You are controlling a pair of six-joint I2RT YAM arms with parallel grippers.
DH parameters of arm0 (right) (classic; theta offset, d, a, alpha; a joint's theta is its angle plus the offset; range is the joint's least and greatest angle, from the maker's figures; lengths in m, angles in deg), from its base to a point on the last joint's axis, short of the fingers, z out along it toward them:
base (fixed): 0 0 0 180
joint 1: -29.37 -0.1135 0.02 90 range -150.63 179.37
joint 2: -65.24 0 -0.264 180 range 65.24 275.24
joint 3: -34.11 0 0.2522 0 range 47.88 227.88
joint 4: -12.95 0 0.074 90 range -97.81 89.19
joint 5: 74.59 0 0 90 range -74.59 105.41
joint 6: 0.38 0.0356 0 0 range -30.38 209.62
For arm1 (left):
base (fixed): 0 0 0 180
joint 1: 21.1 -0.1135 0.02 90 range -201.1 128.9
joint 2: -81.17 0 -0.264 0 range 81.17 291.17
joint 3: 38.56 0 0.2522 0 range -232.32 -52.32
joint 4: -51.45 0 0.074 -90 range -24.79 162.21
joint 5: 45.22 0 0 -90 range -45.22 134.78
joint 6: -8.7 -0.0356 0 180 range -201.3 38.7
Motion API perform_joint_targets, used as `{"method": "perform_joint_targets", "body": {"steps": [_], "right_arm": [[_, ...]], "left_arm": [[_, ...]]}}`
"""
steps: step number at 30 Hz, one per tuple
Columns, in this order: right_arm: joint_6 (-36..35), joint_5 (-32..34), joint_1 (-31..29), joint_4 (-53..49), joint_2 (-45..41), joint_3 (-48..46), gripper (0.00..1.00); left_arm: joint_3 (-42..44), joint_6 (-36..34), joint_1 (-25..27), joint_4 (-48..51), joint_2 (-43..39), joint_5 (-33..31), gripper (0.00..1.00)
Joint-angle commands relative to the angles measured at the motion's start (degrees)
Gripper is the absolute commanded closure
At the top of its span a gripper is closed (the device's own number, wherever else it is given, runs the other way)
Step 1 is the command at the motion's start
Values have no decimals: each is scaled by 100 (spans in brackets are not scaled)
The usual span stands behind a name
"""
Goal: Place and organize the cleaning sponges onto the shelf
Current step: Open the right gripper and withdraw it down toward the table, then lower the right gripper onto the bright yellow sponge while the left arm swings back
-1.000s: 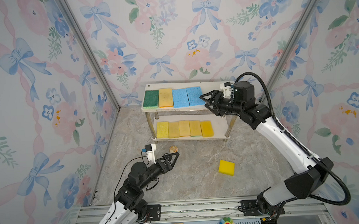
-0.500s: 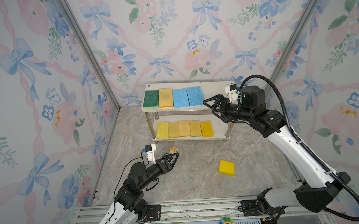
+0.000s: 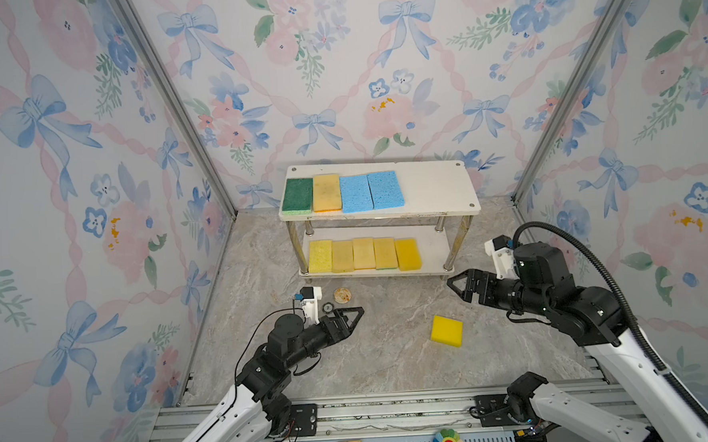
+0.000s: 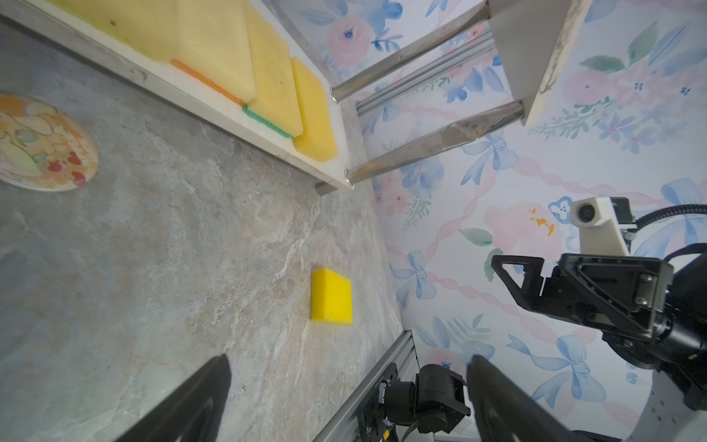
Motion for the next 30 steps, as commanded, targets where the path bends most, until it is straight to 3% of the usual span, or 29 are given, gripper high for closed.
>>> {"method": "perform_joint_targets", "body": {"steps": [1, 6, 14, 23, 30], "right_arm": [[-93, 165, 215, -280, -217, -845, 3], [-189, -248, 674, 500, 15, -1834, 3], [-754, -763, 1183, 1631, 1097, -2171, 3], [-975, -992, 1296, 2326, 2182, -1933, 3], [-1089, -1303, 1305, 2720, 2929, -1798, 3]], "left_arm": [[-94, -75, 575, -486, 623, -505, 2], [49, 289, 1564, -1678, 1761, -864, 2], [-263, 506, 2631, -2475, 3318, -1267, 2], [-675, 686, 3139, -3114, 4565, -1151, 2], [-738, 742, 3209, -3247, 4796, -1092, 2]]}}
